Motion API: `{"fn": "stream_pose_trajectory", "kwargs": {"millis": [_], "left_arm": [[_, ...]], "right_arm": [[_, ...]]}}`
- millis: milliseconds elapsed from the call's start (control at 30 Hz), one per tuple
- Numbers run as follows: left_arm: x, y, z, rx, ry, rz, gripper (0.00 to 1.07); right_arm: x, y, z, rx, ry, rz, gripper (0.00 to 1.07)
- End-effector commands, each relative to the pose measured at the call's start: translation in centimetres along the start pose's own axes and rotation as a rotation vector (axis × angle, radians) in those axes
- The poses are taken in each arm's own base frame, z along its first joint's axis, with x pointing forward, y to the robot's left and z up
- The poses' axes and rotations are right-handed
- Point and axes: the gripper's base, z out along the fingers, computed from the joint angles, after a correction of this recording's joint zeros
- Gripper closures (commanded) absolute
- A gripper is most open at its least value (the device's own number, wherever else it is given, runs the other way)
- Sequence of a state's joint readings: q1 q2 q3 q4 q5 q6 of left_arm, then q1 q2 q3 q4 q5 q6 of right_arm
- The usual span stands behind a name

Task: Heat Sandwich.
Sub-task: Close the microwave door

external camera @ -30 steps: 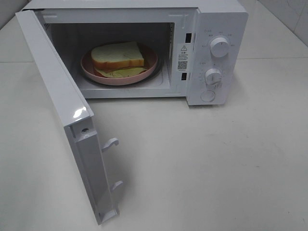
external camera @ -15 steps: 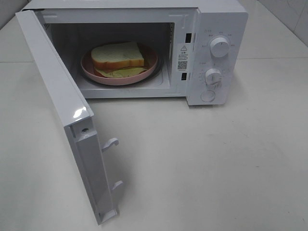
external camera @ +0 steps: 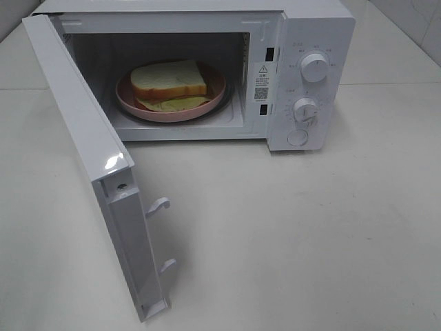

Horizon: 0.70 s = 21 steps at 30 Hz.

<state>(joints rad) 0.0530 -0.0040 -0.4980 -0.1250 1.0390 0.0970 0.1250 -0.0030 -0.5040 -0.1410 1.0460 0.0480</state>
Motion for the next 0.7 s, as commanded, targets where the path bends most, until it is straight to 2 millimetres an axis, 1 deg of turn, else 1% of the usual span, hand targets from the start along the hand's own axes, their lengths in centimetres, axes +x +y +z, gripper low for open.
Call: {"fn": "stream_pose_trajectory", "kwargs": {"millis": [33, 700], "left_arm": [[0.19, -0.10, -0.30, 0.009, -0.026, -0.002, 0.05], [0.19, -0.10, -0.30, 0.009, -0.026, -0.002, 0.05]], "right_arm": [[0.16, 0.01, -0.28, 0.004, -0.035, -0.006, 0.31], [0.15, 0.01, -0.26, 0.004, -0.034, -0.007, 0.31]]}}
